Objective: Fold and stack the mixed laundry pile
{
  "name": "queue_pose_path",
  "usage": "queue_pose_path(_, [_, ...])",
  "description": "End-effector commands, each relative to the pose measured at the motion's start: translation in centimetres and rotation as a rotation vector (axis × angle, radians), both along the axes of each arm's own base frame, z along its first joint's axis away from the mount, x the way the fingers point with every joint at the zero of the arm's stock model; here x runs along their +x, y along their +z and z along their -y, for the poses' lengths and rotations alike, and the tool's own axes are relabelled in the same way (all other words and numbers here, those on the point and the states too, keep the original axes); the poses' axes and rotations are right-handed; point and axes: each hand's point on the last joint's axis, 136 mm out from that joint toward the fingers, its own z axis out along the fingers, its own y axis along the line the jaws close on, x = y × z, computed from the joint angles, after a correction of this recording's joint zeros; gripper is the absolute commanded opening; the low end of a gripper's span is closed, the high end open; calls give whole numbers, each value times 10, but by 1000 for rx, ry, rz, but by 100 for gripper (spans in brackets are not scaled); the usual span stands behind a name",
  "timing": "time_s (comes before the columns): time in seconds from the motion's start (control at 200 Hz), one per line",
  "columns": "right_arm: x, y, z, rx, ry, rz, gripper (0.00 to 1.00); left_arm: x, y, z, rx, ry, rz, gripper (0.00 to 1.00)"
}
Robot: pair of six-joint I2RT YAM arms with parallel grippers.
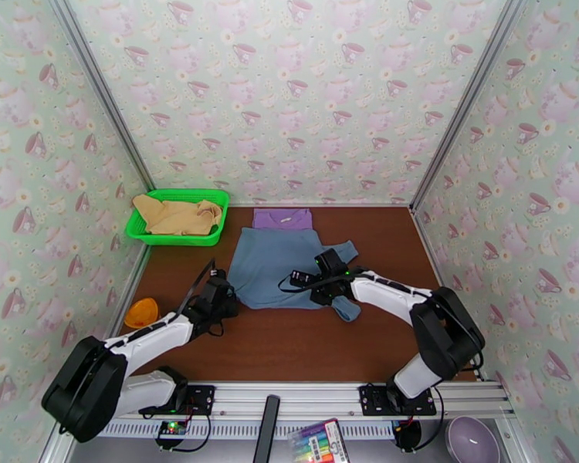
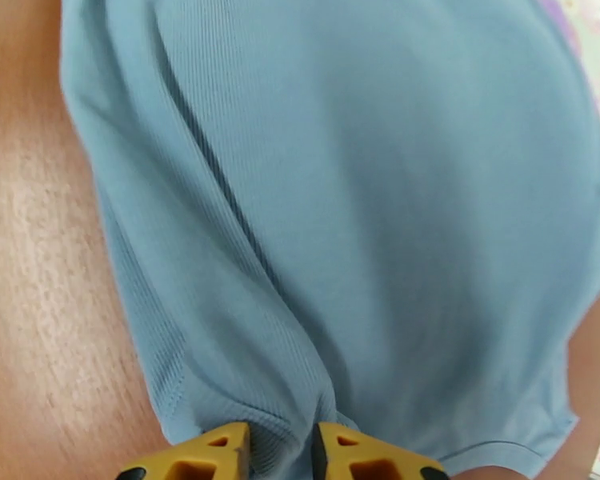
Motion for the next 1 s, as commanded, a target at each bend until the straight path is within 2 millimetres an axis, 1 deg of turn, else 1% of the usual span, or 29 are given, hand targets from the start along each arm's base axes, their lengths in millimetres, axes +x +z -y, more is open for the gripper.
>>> queue_pose_path(0.0, [11, 18, -7, 51, -38, 26, 29, 6, 7, 9, -17, -31, 10, 0])
queue_pose_path(0.135, [15, 31, -2, 69, -81, 74, 29, 6, 7, 9, -15, -33, 11, 0])
queue_pose_path(0.155, [15, 33, -1, 83, -118, 68, 29, 6, 6, 9, -14, -32, 9, 0])
queue_pose_path(0.245, [10, 43, 2, 119, -176, 59, 29, 6, 6, 10, -18, -33, 10, 0])
queue_pose_path(0.321, [-2, 51, 3, 171, -221, 30, 30, 6, 6, 11, -22, -35, 11, 0])
queue_pose_path(0.411, [-22, 61, 5, 255, -291, -33, 34, 7, 7, 12, -26, -36, 11, 0])
queue_pose_path(0.546, [-52, 68, 1, 398, -459, -239, 39, 8, 9, 13, -28, -41, 17, 0])
queue_pose_path(0.656, [-76, 59, -12, 510, -565, -447, 42, 9, 10, 13, -33, -41, 20, 0])
queue_pose_path(0.746, [-83, 46, -18, 564, -632, -539, 44, 9, 11, 14, -36, -44, 22, 0])
queue_pose_path(0.846, [-79, 30, -17, 561, -681, -546, 44, 10, 12, 15, -39, -47, 23, 0])
queue_pose_path(0.992, [-64, 20, -22, 550, -704, -533, 46, 9, 13, 16, -41, -49, 24, 0])
